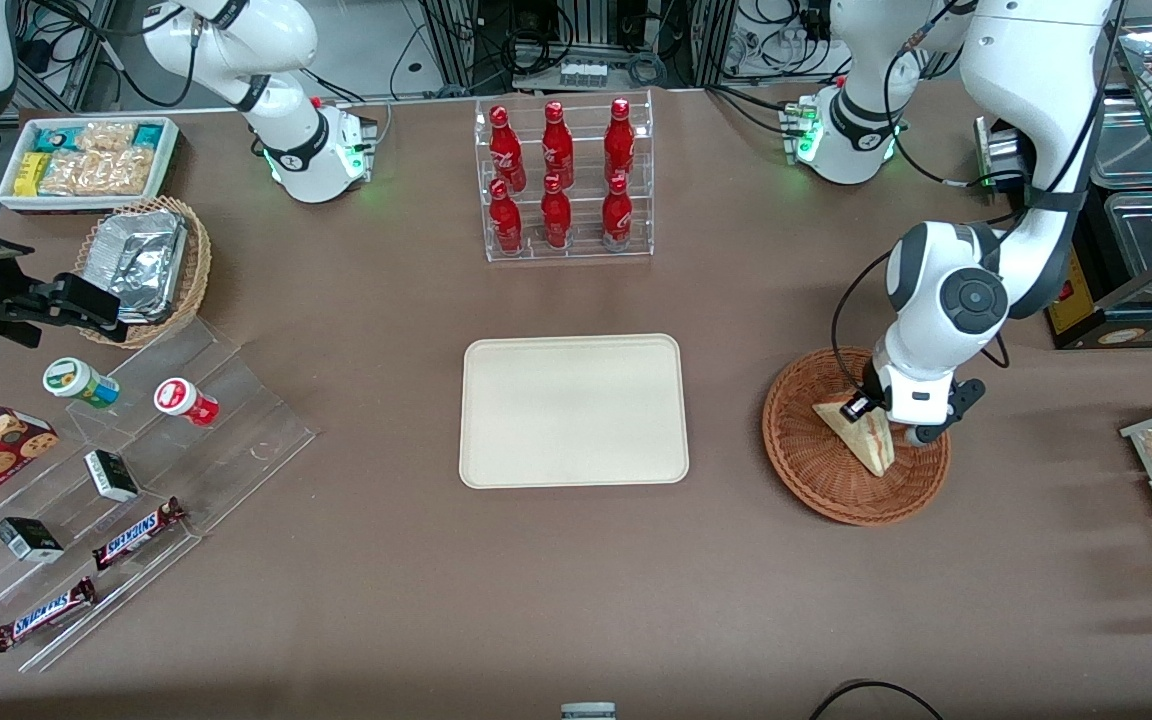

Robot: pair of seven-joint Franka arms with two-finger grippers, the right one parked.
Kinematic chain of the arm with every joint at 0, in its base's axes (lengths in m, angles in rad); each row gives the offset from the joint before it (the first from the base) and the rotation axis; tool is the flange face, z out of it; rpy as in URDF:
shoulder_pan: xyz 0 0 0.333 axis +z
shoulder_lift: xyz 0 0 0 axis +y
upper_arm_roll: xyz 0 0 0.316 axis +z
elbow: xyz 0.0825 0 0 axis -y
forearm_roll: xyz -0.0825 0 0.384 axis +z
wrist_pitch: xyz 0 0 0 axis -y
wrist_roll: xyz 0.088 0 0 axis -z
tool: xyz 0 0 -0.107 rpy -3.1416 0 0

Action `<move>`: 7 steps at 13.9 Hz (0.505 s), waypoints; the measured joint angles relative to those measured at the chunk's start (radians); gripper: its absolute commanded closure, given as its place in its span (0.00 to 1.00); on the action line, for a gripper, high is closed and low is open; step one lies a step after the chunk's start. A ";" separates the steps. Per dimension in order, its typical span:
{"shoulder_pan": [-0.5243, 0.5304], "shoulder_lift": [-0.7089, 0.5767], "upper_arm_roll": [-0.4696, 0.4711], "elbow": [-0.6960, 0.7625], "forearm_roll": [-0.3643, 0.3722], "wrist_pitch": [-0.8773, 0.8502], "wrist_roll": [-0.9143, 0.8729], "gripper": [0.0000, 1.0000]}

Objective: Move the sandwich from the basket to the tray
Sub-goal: 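Close the left gripper on the sandwich and lift it, then carry the sandwich over the cream tray and lower it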

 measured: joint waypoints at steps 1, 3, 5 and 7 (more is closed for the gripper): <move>-0.001 -0.004 0.000 0.012 0.002 -0.023 0.000 1.00; -0.015 -0.036 -0.002 0.064 0.030 -0.163 0.001 1.00; -0.055 -0.084 -0.005 0.146 0.052 -0.359 0.001 1.00; -0.126 -0.120 -0.008 0.240 0.055 -0.513 0.003 1.00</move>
